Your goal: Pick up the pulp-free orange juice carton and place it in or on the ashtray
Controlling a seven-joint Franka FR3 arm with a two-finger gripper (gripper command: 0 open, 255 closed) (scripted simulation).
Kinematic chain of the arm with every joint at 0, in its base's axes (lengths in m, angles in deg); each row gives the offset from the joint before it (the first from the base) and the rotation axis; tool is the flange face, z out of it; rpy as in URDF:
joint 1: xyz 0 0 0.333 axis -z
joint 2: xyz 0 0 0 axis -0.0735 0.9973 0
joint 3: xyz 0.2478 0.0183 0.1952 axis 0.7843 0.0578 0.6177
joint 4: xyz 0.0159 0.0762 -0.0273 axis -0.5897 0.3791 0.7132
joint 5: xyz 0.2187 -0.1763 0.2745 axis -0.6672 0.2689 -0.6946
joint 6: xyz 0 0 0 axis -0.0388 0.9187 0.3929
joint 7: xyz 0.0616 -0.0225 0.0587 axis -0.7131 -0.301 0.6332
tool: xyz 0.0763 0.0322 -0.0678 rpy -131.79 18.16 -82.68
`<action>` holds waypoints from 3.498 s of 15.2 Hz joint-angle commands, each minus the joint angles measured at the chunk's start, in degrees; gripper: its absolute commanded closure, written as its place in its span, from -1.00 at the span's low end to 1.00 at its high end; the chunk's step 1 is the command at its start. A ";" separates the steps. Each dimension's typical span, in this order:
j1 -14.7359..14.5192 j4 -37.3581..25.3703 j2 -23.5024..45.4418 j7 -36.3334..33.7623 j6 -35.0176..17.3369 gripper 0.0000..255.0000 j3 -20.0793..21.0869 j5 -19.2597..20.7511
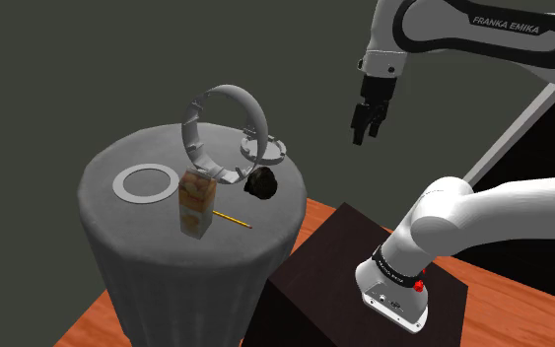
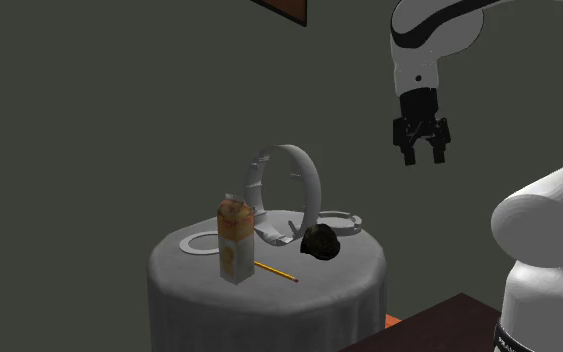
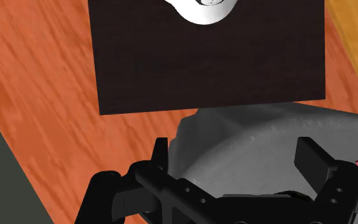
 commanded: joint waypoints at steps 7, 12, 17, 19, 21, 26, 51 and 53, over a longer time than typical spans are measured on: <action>0.13 2.20 0.47 -16.72 -3.15 -1.00 8.21 -10.18; 0.23 1.81 3.82 -30.12 -7.80 -1.00 15.07 -18.01; 0.82 -0.63 9.65 -42.97 -13.87 -1.00 21.67 -24.19; 1.34 -2.17 12.58 -47.95 -16.54 -1.00 24.27 -26.03; 1.96 -4.00 15.81 -52.93 -19.30 -1.00 26.77 -27.41; 3.93 -9.73 25.02 -65.54 -26.35 -1.00 32.60 -28.55; 5.31 -19.01 45.87 -88.65 -42.72 1.00 40.35 -21.16; 5.30 -19.01 45.87 -88.65 -42.72 1.00 40.36 -21.16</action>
